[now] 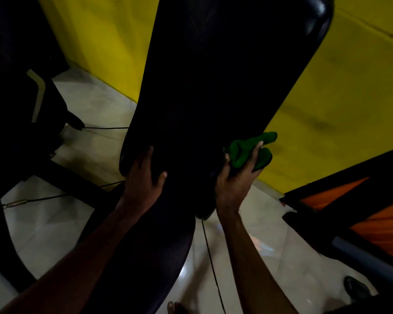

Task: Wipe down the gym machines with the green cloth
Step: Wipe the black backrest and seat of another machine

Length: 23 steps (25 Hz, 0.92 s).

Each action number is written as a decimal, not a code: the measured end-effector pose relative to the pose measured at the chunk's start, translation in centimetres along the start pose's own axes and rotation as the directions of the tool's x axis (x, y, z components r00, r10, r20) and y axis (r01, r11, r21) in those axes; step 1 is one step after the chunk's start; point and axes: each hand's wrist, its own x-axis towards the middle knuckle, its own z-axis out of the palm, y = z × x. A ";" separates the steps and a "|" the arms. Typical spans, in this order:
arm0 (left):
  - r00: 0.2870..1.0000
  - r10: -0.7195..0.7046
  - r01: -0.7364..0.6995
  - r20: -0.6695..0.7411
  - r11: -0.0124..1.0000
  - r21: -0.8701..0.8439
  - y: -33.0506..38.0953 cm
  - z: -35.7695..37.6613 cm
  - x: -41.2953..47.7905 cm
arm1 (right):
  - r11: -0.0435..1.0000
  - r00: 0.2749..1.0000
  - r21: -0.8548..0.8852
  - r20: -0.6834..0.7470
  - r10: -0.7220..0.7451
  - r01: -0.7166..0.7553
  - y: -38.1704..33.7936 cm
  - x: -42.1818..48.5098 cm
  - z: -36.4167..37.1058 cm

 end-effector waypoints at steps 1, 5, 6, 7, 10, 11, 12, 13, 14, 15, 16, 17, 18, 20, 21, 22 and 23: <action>0.995 0.093 -0.094 -0.049 0.995 -0.031 2.0 -1.1 1.9 | 0.999 0.999 -0.011 0.005 -0.049 0.049 -0.7 1.0 -0.3; 0.987 0.154 -0.157 -0.044 0.982 -0.104 6.6 -4.3 7.6 | 0.947 0.959 -0.164 0.111 -0.260 0.276 -1.1 4.0 -1.4; 0.990 0.140 -0.138 0.008 0.982 -0.132 6.9 -4.6 8.0 | 0.925 0.947 -0.216 0.140 -0.289 0.314 -1.1 4.3 -1.6; 0.989 0.133 -0.123 0.058 0.981 -0.149 7.0 -4.9 7.8 | 0.888 0.926 -0.272 0.184 -0.330 0.370 -0.9 4.2 -1.8; 0.988 0.137 -0.126 0.075 0.982 -0.141 6.6 -6.1 7.5 | 0.696 0.797 -0.398 0.383 -0.467 0.598 0.5 3.2 -2.0; 0.990 0.134 -0.128 0.042 0.983 -0.132 6.8 -6.6 7.7 | 0.654 0.769 -0.413 0.430 -0.473 0.634 0.8 3.0 -1.9; 0.991 0.133 -0.130 0.016 0.985 -0.112 7.1 -7.3 8.0 | 0.640 0.761 -0.422 0.447 -0.470 0.643 0.6 3.1 -1.6; 0.991 0.136 -0.134 0.011 0.987 -0.086 7.5 -8.1 8.3 | 0.642 0.767 -0.428 0.443 -0.464 0.636 0.0 3.4 -1.2; 0.989 0.142 -0.140 0.031 0.988 -0.063 7.8 -8.9 8.6 | 0.664 0.779 -0.419 0.428 -0.458 0.620 -1.3 3.7 -0.6; 0.987 0.148 -0.145 0.062 0.988 -0.050 8.1 -9.8 8.8 | 0.703 0.790 -0.378 0.406 -0.458 0.602 -3.0 4.1 0.2; 0.985 0.149 -0.145 0.093 0.988 -0.046 8.2 -10.7 9.2 | 0.752 0.797 -0.304 0.388 -0.463 0.585 -4.8 4.7 1.2; 0.982 0.153 -0.148 0.110 0.988 -0.053 8.4 -11.5 9.5 | 0.793 0.797 -0.215 0.379 -0.470 0.570 -6.7 5.6 2.3; 0.980 0.158 -0.150 0.120 0.986 -0.071 8.6 -12.1 9.9 | 0.808 0.786 -0.142 0.375 -0.491 0.572 -8.4 6.8 3.3; 0.970 0.158 -0.143 0.186 0.985 -0.092 9.2 -13.0 10.7 | 0.773 0.738 -0.075 0.369 -0.565 0.629 -11.2 9.4 4.8; 0.957 0.145 -0.129 0.251 0.989 -0.079 9.6 -13.3 10.8 | 0.743 0.709 -0.065 0.365 -0.603 0.666 -12.3 10.6 5.1; 0.941 0.129 -0.115 0.312 0.991 -0.062 9.9 -13.4 11.0 | 0.714 0.685 -0.066 0.354 -0.636 0.697 -13.2 11.7 5.2; 0.932 0.119 -0.107 0.344 0.993 -0.052 10.1 -13.4 11.2 | 0.689 0.668 -0.072 0.340 -0.662 0.721 -14.1 12.8 5.1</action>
